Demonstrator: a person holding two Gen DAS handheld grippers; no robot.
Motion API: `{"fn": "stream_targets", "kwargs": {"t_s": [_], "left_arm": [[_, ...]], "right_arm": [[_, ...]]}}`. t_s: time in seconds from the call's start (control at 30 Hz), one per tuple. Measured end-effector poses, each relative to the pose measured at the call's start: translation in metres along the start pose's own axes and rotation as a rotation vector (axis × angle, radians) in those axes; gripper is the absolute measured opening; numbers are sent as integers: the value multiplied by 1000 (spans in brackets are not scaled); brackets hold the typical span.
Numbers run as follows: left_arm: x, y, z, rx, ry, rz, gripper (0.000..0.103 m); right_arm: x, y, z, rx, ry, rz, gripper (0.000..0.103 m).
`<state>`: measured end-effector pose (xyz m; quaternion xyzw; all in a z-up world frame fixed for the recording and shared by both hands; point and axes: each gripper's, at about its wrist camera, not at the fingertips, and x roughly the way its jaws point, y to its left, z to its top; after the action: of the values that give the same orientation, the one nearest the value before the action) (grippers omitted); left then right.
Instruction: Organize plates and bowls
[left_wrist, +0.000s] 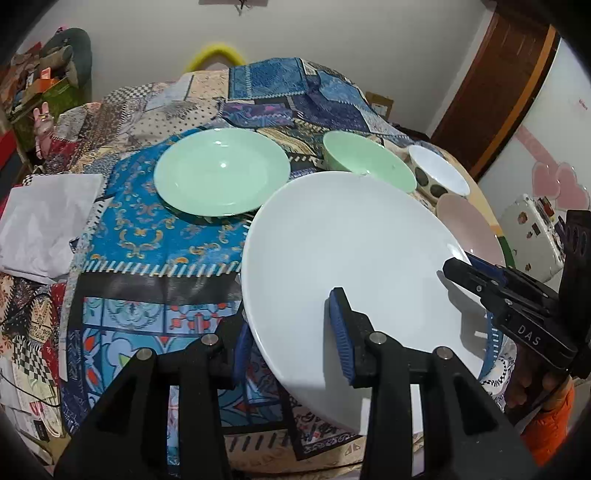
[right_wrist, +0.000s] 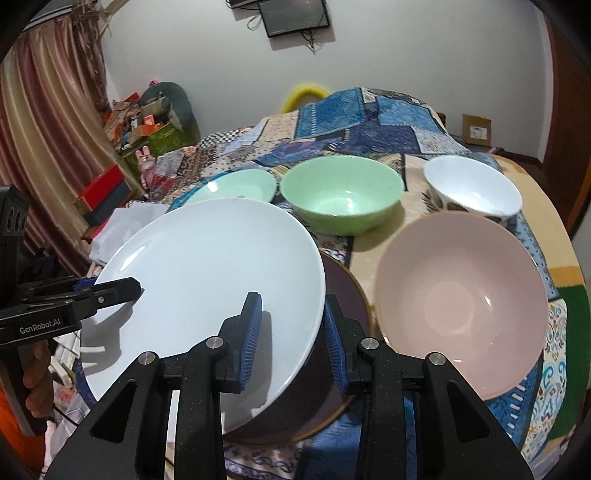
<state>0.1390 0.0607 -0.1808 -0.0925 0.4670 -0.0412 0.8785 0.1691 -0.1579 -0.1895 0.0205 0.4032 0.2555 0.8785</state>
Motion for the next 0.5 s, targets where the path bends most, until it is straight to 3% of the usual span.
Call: {"fn": "stream_targets", "kwargs": {"t_s": [0.5], "left_arm": [[35,-3,-7,11,80,2,39]], "right_arm": [[17,-18,-15,51,74,-6,31]]}}
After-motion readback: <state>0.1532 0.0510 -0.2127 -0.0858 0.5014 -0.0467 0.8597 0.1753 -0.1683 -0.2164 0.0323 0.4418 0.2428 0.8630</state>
